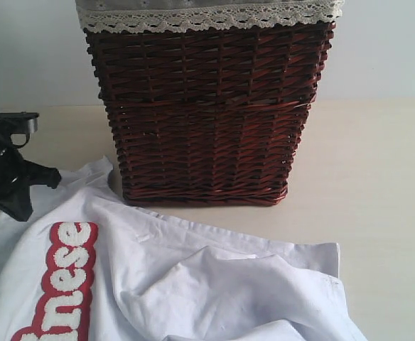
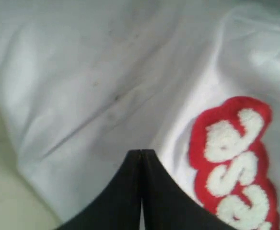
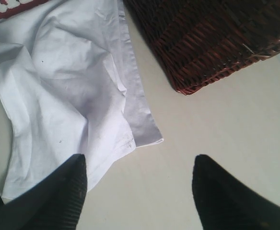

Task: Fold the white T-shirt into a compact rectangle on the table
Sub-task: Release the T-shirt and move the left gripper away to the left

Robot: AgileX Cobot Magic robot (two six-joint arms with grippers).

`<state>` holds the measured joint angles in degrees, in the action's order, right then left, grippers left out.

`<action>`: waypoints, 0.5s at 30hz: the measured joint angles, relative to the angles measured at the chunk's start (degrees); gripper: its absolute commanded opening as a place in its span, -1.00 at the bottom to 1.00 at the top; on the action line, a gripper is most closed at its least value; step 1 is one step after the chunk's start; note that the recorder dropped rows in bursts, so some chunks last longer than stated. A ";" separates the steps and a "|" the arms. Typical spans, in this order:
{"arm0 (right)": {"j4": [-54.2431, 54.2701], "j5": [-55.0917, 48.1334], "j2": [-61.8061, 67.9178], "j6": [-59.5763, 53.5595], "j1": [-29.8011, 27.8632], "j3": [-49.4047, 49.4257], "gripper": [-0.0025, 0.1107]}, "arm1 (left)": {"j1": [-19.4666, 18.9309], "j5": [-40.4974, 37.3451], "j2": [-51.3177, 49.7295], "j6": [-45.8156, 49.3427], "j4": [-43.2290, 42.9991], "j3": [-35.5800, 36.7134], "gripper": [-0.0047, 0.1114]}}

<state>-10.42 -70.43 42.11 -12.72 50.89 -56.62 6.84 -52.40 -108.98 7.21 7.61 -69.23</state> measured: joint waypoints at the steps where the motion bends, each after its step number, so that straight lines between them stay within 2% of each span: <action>1: 0.00 0.00 0.00 0.00 0.00 0.00 0.14 | -0.72 -0.23 0.15 -1.94 -2.02 0.00 -0.92; 3: 0.00 0.00 0.00 0.11 0.00 0.00 0.14 | -3.50 -1.69 0.63 -4.73 -4.95 0.00 -0.92; 7: 0.00 0.00 0.00 0.21 0.00 0.00 0.14 | -7.00 -3.15 -0.39 -4.97 -4.33 1.98 -0.92; 13: 0.00 0.00 0.00 0.21 0.00 -0.02 0.14 | -6.95 -3.36 -4.78 3.18 6.47 2.71 -0.92; 15: -0.11 0.00 0.00 0.21 0.00 -0.02 0.14 | -6.55 -3.81 -4.78 3.90 6.61 2.41 -0.92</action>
<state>-10.54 -70.43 42.11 -12.51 50.89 -56.65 0.29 -56.20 -113.76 11.11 14.23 -66.82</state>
